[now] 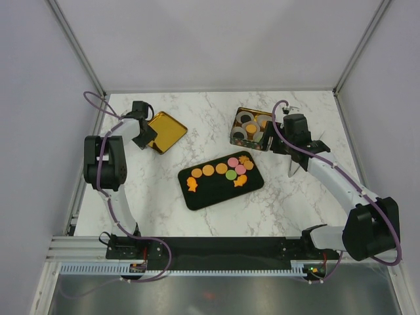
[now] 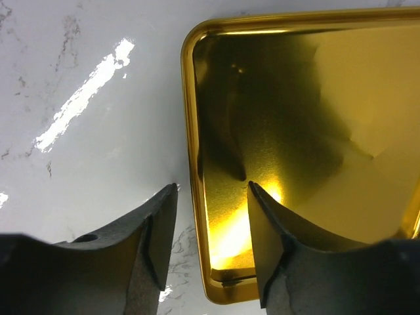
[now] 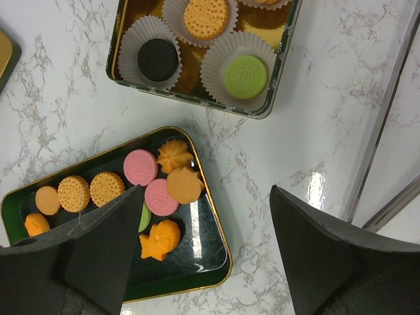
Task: Pack the cookies
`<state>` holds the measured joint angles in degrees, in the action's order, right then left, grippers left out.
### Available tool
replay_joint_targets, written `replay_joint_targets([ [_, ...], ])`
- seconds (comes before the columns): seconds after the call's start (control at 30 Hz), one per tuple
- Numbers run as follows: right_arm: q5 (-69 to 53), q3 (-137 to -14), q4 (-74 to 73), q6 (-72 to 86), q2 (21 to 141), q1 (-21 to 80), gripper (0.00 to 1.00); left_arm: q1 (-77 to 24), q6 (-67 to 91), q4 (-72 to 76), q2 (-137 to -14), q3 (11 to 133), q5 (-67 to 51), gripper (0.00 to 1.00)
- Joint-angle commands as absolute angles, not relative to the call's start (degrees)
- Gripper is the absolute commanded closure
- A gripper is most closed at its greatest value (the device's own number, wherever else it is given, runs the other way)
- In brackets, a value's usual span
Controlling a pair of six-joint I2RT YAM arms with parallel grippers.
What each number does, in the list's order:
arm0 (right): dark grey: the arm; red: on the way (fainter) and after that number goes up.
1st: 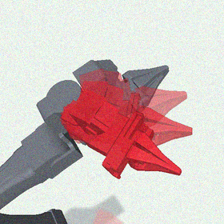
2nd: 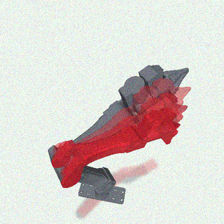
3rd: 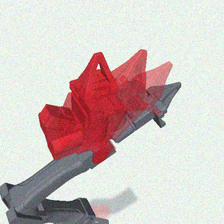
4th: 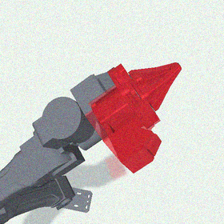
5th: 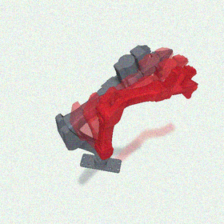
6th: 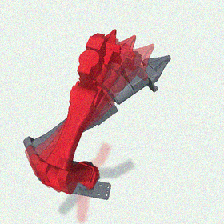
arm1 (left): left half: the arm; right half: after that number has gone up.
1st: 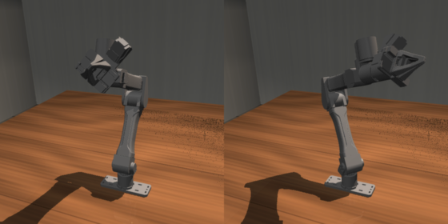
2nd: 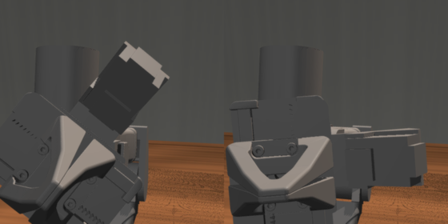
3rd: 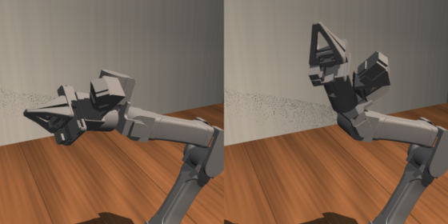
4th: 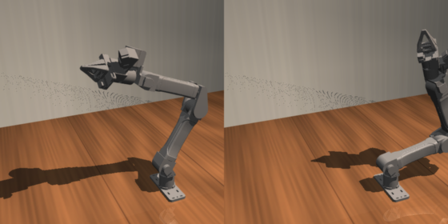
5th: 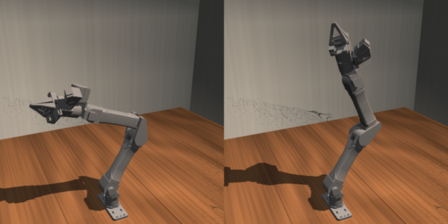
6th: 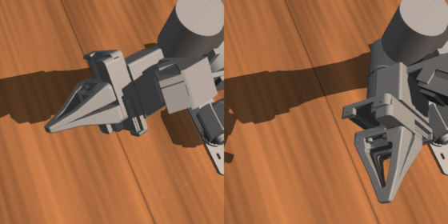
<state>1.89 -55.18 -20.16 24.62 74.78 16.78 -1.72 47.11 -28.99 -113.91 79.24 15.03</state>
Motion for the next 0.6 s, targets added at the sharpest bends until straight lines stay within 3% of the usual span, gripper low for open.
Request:
replay_joint_targets([
  [0.0, 0.79, -57.30, -18.19, 24.08, 75.06, 17.31, 0.14, -1.41, 46.23, -29.27, -114.61, 80.42, 17.31, 0.48],
  [0.13, 0.53, -57.22, -18.02, 24.26, 75.50, 17.49, 0.14, -1.23, 44.74, -29.36, -115.05, 80.77, 17.14, 0.65],
  [0.17, 0.44, -57.30, -17.93, 24.17, 75.50, 17.49, 0.14, -1.14, 44.21, -29.18, -115.14, 80.95, 16.53, 0.76],
  [0.27, 0.44, -57.48, -17.93, 24.17, 75.67, 17.49, 0.14, -0.44, 42.10, -29.01, -115.14, 82.18, 13.81, 0.98],
  [0.57, -1.30, -60.82, -18.37, 24.79, 78.31, 18.28, 0.13, -0.18, 32.70, -26.55, -109.35, 86.66, 5.37, 0.98],
])
